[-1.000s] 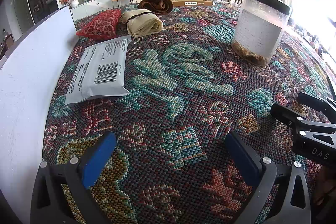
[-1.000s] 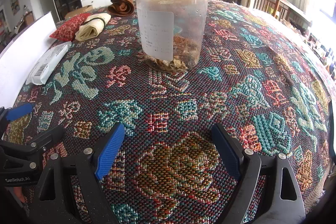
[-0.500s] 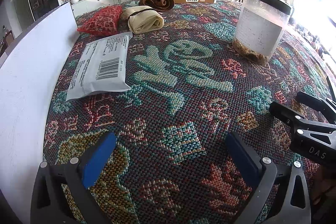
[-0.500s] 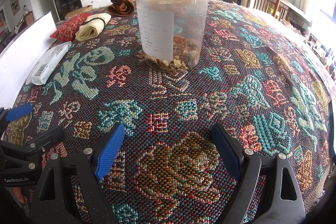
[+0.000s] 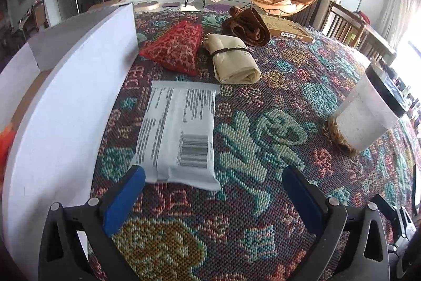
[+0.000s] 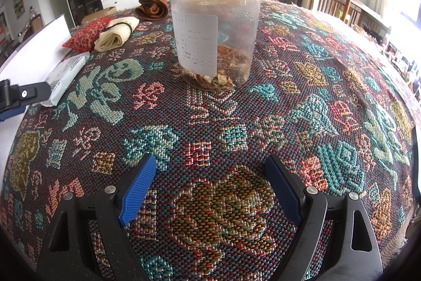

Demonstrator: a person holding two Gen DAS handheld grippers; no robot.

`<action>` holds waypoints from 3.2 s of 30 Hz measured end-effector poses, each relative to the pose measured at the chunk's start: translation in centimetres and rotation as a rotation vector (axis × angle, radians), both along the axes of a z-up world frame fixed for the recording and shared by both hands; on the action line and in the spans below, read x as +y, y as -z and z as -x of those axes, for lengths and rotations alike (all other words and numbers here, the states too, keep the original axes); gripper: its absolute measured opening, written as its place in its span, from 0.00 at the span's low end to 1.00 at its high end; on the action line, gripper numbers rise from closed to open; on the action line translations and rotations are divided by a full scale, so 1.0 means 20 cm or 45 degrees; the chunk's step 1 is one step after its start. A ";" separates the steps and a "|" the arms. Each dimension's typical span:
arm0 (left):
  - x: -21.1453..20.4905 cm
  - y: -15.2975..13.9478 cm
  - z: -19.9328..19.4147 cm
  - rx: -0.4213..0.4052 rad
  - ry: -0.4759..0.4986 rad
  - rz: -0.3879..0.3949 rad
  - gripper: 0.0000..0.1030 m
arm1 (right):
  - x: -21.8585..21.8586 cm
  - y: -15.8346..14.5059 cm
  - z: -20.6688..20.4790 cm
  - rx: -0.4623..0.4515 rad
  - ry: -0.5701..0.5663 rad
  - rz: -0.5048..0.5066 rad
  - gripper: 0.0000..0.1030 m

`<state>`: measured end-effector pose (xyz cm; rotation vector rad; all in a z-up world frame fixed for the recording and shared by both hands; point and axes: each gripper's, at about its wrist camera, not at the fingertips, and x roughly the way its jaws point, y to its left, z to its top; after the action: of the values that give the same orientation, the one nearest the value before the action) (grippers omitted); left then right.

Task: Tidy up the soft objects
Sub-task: 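Move the left tool onto the white barcode packet and grasp it, then grasp the beige rolled cloth with the right tool while the left tool lifts the barcode packet, then carry the packet and beige roll into the white box and open both tools, then move the left tool back over the bed to the red mesh bag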

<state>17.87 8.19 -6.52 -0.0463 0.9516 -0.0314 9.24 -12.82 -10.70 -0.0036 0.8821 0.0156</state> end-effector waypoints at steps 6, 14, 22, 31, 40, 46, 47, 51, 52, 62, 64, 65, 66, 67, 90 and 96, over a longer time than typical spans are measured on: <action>0.02 0.11 -0.31 0.140 -0.050 -0.129 1.00 | 0.00 0.00 0.00 -0.001 0.000 0.000 0.85; 0.15 0.21 -0.33 0.158 -0.112 -0.027 1.00 | 0.00 0.00 0.00 -0.003 0.000 -0.002 0.85; 0.24 0.16 -0.15 0.033 -0.109 0.074 0.62 | 0.29 -0.41 -0.23 -0.177 -0.292 -0.038 0.84; 0.25 0.17 0.14 -0.008 -0.049 0.060 0.62 | 0.85 -0.29 -1.24 0.158 -0.410 -0.106 0.82; 0.27 0.17 0.19 -0.054 -0.031 0.103 0.62 | 0.86 -0.16 -1.30 0.209 -0.425 0.028 0.38; 0.30 0.12 0.27 -0.067 -0.049 0.284 0.62 | 0.69 -0.36 -1.03 0.069 -0.357 -0.012 0.37; 0.29 0.10 0.29 -0.074 -0.045 0.304 0.62 | 0.67 -0.41 -0.99 0.043 -0.351 -0.021 0.37; 0.24 -0.04 0.34 -0.127 0.003 0.357 0.62 | 0.58 -0.55 -0.89 -0.020 -0.336 -0.051 0.37; 0.22 -0.09 0.35 -0.145 0.017 0.370 0.62 | 0.56 -0.58 -0.87 -0.026 -0.330 -0.056 0.37; 0.30 -0.52 0.53 -0.327 0.059 0.460 0.62 | 0.55 -0.88 -0.62 -0.086 -0.416 -0.184 0.37; 0.39 -0.60 0.59 -0.366 0.027 0.443 0.62 | 0.63 -0.94 -0.56 -0.100 -0.476 -0.226 0.37; 0.44 -0.63 0.61 -0.384 0.004 0.429 0.62 | 0.68 -0.97 -0.53 -0.108 -0.511 -0.246 0.37; 0.51 -0.67 0.64 -0.401 -0.025 0.412 0.62 | 0.74 -1.00 -0.50 -0.116 -0.548 -0.266 0.37; 0.57 -0.69 0.67 -0.417 -0.058 0.394 0.62 | 0.80 -1.02 -0.46 -0.121 -0.589 -0.287 0.37; 1.38 -0.38 0.79 -0.292 -0.689 0.109 0.82 | 1.51 -0.68 -0.15 0.053 -0.961 -0.326 0.71; 1.07 -0.52 0.69 -0.358 -0.454 0.126 0.83 | 1.10 -0.46 -0.17 -0.118 -0.684 -0.005 0.74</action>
<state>4.06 29.63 3.85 -0.2951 0.6492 0.2393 12.56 9.14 -1.53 -0.2355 0.7672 0.5151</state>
